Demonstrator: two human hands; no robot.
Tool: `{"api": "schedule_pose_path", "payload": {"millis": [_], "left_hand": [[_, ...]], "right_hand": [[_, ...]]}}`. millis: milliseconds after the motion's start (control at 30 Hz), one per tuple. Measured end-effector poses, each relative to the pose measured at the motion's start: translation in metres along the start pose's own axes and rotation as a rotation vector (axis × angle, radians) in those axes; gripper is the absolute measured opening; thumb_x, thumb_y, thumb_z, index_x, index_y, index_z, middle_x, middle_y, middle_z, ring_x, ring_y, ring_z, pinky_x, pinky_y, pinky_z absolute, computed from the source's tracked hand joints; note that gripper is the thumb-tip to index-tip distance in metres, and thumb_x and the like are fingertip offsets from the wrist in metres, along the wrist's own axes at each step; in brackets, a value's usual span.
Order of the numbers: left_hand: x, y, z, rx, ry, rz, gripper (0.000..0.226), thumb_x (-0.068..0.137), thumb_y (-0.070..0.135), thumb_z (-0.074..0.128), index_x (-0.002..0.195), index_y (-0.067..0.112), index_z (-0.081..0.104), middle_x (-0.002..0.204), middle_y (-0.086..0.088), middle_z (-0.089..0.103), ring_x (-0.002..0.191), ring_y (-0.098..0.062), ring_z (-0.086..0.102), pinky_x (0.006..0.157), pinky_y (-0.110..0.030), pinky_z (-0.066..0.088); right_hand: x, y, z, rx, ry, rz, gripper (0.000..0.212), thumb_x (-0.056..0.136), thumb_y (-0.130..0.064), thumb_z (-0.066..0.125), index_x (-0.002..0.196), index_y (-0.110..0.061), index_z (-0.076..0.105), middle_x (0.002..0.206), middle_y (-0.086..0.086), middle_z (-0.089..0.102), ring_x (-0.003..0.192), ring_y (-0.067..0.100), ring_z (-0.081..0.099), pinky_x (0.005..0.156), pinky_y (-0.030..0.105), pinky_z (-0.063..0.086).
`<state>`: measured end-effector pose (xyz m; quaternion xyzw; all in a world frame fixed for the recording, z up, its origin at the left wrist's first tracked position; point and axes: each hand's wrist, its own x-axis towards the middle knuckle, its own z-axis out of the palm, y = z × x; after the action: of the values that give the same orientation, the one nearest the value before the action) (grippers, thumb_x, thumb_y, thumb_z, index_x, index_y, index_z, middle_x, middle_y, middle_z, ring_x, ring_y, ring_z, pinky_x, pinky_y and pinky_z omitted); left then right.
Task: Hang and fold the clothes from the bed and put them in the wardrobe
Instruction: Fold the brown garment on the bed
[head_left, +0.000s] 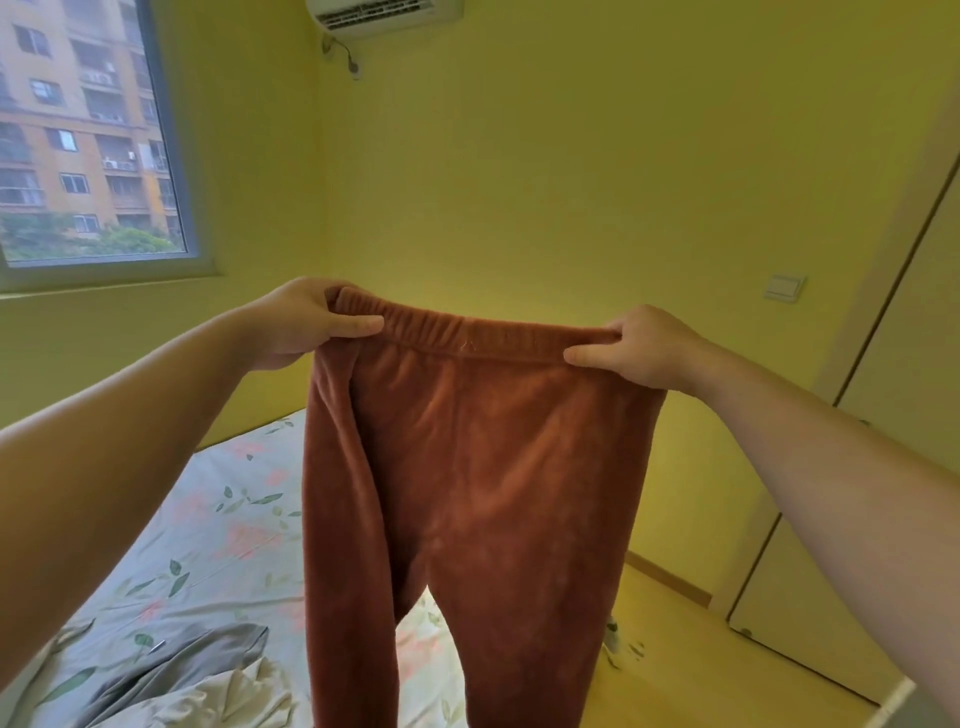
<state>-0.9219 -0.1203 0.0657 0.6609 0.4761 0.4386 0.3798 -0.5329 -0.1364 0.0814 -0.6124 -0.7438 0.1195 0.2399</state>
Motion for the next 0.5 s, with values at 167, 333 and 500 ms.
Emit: {"api": "schedule_pose_path", "payload": {"millis": [167,333,500], "left_hand": [[0.013,0.014,0.035,0.488,0.19,-0.099,0.028,0.09,0.035,0.075,0.101,0.014,0.06,0.094,-0.008,0.065,0.084,-0.022,0.061,0.066,-0.033,0.049],[0.009,0.038,0.08,0.212,0.167,0.057,0.019,0.099,0.018,0.059,0.111,0.028,0.051,0.099,-0.005,0.067,0.075,-0.019,0.058,0.065,-0.031,0.047],[-0.011,0.069,0.086,0.1,0.041,0.193,0.037,0.097,-0.004,0.049,0.087,0.023,0.072,0.093,-0.017,0.069,0.083,-0.024,0.058,0.076,-0.037,0.045]], "right_hand": [[0.008,-0.025,-0.001,0.251,-0.036,0.237,0.023,0.08,-0.027,0.079,0.093,-0.008,0.075,0.09,0.011,0.074,0.074,0.027,0.069,0.065,0.03,0.052],[0.011,-0.066,0.003,0.674,-0.157,0.166,0.033,0.096,-0.007,0.058,0.119,-0.029,0.067,0.093,0.003,0.071,0.064,0.013,0.062,0.059,0.026,0.053],[0.007,-0.081,-0.015,0.925,-0.242,0.125,0.031,0.099,-0.008,0.044,0.114,-0.004,0.071,0.099,0.014,0.072,0.08,0.023,0.074,0.069,0.037,0.062]]}}
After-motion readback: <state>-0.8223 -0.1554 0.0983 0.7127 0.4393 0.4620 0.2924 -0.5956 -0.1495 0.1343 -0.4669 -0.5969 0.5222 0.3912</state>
